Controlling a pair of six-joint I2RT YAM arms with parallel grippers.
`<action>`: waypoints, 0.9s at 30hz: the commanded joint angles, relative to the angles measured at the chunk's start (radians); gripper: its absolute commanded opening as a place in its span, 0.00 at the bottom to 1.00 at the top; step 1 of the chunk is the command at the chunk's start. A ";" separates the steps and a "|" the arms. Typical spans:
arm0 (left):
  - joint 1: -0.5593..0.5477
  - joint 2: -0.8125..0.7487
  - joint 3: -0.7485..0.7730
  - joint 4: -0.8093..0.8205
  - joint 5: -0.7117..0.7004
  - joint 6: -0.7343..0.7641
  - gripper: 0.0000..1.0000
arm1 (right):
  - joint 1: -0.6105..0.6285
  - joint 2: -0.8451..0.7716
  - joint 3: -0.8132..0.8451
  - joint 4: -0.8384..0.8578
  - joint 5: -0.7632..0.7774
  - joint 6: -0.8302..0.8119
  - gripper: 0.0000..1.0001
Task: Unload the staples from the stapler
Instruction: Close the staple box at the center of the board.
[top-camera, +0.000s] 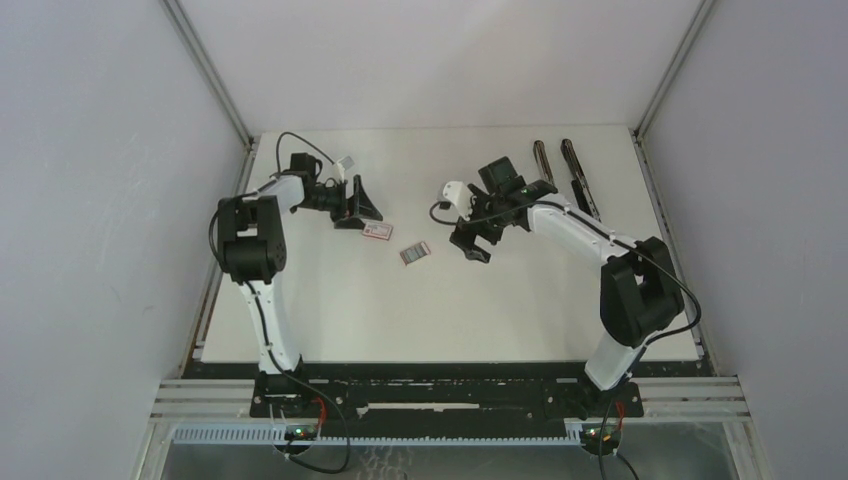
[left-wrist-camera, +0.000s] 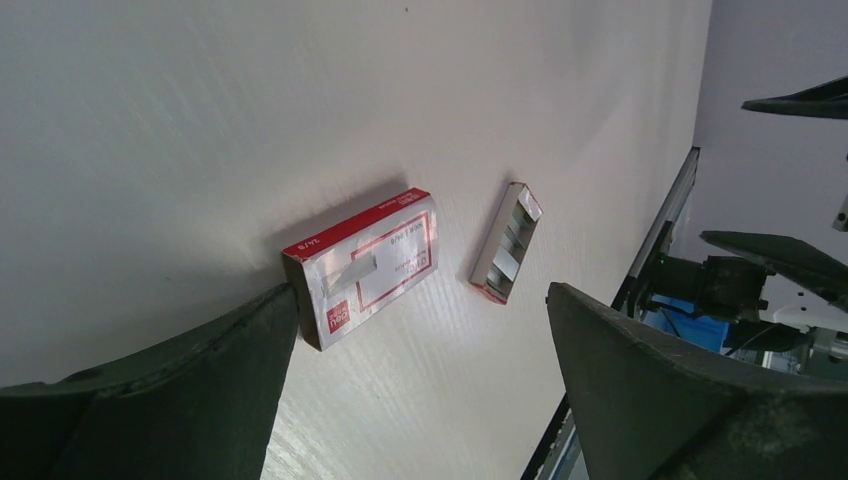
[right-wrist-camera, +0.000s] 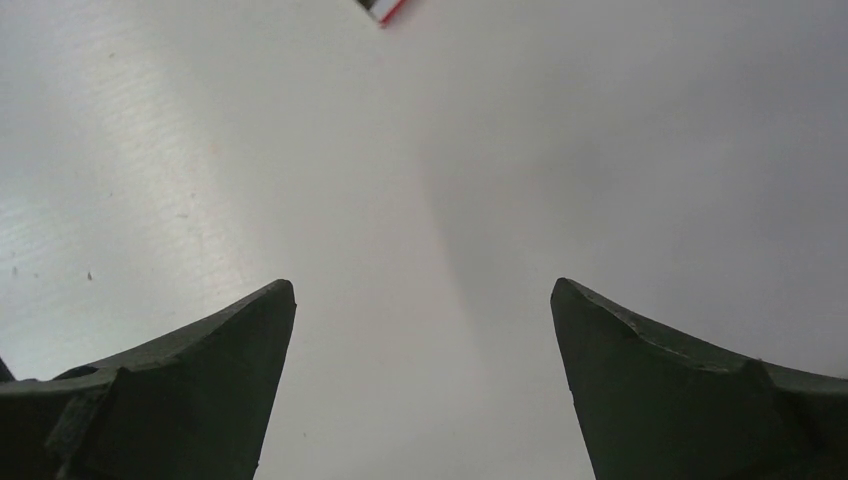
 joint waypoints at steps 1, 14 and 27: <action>0.005 -0.075 -0.057 0.030 0.016 0.017 1.00 | 0.034 -0.009 -0.004 0.042 -0.127 -0.264 1.00; 0.059 -0.147 -0.085 0.041 0.028 0.016 1.00 | 0.089 0.392 0.494 -0.285 -0.169 -0.486 0.97; 0.215 -0.276 -0.201 -0.079 0.076 0.185 1.00 | 0.199 0.585 0.674 -0.319 -0.100 -0.535 0.98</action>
